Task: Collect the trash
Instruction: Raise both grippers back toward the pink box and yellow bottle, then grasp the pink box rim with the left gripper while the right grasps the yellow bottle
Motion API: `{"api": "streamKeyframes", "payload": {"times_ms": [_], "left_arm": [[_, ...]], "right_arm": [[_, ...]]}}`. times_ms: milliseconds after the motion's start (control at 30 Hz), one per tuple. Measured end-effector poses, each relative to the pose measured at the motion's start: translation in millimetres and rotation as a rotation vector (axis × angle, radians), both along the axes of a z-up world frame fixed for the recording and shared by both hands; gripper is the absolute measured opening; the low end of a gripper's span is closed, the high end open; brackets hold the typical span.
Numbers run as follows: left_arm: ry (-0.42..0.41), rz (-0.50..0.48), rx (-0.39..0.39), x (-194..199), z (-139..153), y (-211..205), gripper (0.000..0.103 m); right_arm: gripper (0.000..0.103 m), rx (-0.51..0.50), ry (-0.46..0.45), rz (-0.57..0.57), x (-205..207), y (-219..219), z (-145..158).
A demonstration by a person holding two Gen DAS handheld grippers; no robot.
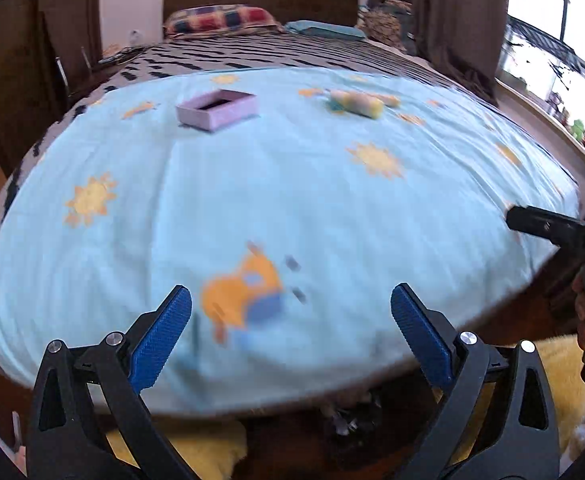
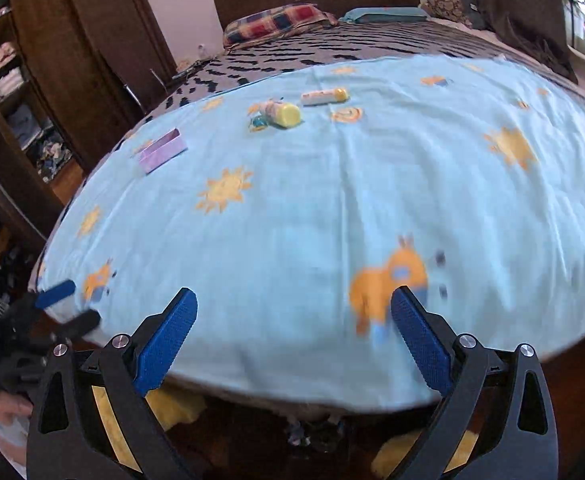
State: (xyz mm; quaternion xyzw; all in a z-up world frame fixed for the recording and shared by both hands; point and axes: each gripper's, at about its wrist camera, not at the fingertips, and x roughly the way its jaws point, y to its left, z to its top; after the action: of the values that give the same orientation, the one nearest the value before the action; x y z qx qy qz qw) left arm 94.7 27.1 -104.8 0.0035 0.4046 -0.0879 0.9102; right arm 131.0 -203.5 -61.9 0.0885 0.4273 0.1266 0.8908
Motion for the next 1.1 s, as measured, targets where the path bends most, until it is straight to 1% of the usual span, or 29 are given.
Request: {"api": "streamKeyframes", "payload": {"times_ms": [133, 200, 333, 467, 567, 633, 667, 733, 800, 867, 933, 967, 1033, 1067, 1100], "left_arm": [[0.005, 0.056, -0.001, 39, 8, 14, 0.095], [0.007, 0.076, -0.003, 52, 8, 26, 0.095], [0.003, 0.103, -0.027, 87, 16, 30, 0.095], [-0.012, 0.127, -0.015, 117, 23, 33, 0.095], [-0.030, 0.144, 0.009, 140, 29, 34, 0.095], [-0.035, 0.148, 0.021, 154, 31, 35, 0.095], [-0.035, 0.146, 0.021, 159, 32, 35, 0.095], [-0.039, 0.128, 0.020, 168, 32, 33, 0.095], [-0.046, 0.105, 0.020, 176, 32, 28, 0.094], [-0.048, 0.085, 0.032, 182, 30, 22, 0.089], [-0.036, 0.065, 0.044, 191, 25, 16, 0.075], [-0.030, 0.058, 0.047, 195, 23, 13, 0.072], [-0.022, 0.041, 0.054, 201, 18, 10, 0.061], [-0.020, 0.036, 0.058, 202, 16, 8, 0.059], [-0.017, 0.027, 0.060, 204, 14, 7, 0.054]], "right_arm": [[0.098, 0.001, -0.009, 0.004, 34, 4, 3], [0.098, -0.005, -0.015, -0.003, 52, 9, 5], [0.098, -0.016, -0.013, -0.001, 81, 18, 5], [0.097, -0.054, -0.021, 0.018, 109, 31, 3], [0.090, -0.076, -0.031, 0.028, 127, 37, 2], [0.080, -0.085, -0.037, 0.028, 139, 38, 2], [0.078, -0.086, -0.036, 0.029, 146, 38, 1], [0.069, -0.090, -0.030, 0.030, 159, 39, -1], [0.066, -0.093, -0.026, 0.029, 171, 40, -3], [0.066, -0.095, -0.023, 0.028, 181, 42, -4], [0.062, -0.093, -0.018, 0.033, 192, 45, -6], [0.061, -0.094, -0.016, 0.034, 196, 46, -7], [0.058, -0.098, -0.010, 0.042, 203, 49, -10], [0.057, -0.097, -0.003, 0.050, 207, 51, -13], [0.056, -0.094, 0.004, 0.055, 210, 52, -15]]}}
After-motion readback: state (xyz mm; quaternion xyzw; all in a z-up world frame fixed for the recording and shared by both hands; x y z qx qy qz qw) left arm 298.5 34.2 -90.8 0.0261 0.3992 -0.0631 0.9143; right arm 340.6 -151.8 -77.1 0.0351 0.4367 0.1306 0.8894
